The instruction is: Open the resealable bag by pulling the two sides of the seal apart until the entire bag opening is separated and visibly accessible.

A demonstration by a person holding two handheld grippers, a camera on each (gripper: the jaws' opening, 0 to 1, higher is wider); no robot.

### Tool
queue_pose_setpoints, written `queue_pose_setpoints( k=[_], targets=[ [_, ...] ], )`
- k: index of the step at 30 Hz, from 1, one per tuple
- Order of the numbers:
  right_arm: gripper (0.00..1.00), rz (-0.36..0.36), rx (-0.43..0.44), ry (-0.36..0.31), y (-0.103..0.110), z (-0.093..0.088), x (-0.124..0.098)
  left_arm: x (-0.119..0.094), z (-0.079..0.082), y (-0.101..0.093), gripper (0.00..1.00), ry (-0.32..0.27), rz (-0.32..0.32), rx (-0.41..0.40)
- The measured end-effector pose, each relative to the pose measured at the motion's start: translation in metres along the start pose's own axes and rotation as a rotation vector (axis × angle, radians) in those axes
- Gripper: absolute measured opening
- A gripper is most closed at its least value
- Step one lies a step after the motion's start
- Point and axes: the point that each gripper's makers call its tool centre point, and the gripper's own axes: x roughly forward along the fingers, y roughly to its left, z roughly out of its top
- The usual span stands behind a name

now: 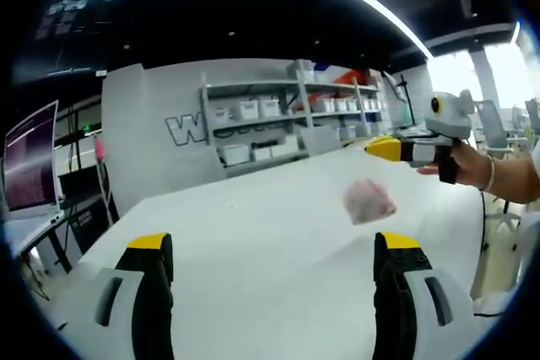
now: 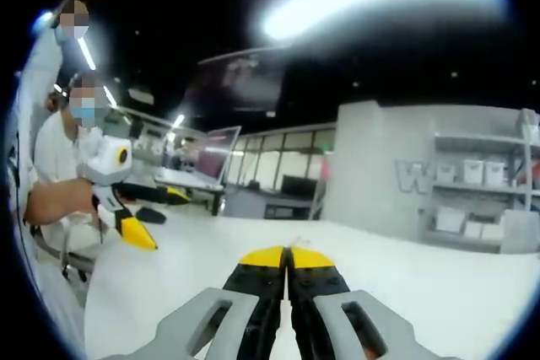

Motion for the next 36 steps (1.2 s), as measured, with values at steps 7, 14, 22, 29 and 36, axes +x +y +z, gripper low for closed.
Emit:
queue_pose_setpoints(
  k=[7, 14, 22, 29, 36],
  targets=[
    [0.00, 0.008, 0.004, 0.004, 0.005, -0.003, -0.004, 0.000, -0.004, 0.000, 0.96, 0.006, 0.000, -0.005],
    [0.00, 0.008, 0.018, 0.004, 0.008, -0.005, -0.009, -0.001, -0.003, -0.001, 0.96, 0.004, -0.001, -0.004],
    [0.00, 0.006, 0.019, 0.002, 0.010, -0.005, -0.014, -0.001, -0.003, -0.002, 0.96, 0.003, -0.001, -0.003],
    [0.00, 0.008, 0.023, 0.001, 0.012, -0.006, -0.017, -0.001, -0.004, -0.002, 0.96, 0.005, 0.000, -0.004],
    [0.00, 0.013, 0.021, -0.001, 0.016, -0.005, -0.021, 0.000, -0.005, -0.003, 0.96, 0.006, 0.000, -0.005]
  ],
)
